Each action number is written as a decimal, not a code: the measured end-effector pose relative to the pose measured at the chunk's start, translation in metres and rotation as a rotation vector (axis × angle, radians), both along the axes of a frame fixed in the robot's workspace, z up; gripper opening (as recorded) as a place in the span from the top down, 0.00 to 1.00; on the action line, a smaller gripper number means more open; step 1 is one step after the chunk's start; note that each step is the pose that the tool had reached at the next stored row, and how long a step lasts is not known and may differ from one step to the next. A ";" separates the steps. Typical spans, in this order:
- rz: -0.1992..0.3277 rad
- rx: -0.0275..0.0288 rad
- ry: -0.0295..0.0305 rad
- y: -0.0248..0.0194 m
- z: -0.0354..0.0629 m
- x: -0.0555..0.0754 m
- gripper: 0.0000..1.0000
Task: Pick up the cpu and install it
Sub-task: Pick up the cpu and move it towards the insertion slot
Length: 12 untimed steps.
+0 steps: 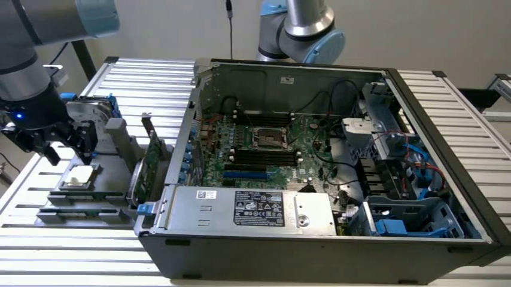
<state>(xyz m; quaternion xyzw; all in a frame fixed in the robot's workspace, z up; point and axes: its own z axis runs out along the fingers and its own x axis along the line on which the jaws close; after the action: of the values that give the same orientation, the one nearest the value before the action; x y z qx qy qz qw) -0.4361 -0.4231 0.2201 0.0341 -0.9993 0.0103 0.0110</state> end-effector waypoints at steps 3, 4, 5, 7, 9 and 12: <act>0.000 0.0002 -0.0004 0.0000 -0.0006 0.000 0.35; 0.000 0.0004 -0.0007 0.0000 -0.0012 0.000 0.35; 0.000 0.0003 -0.0005 -0.0001 -0.0017 0.000 0.35; 0.000 0.0001 -0.0002 -0.0006 -0.0030 0.001 0.35; 0.000 0.0003 0.0012 -0.0009 -0.0045 0.001 0.35; 0.000 0.0007 0.0034 -0.0025 -0.0082 0.001 0.35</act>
<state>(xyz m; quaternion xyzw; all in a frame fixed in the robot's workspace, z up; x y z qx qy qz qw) -0.4353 -0.4256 0.2119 0.0343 -0.9993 0.0099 0.0126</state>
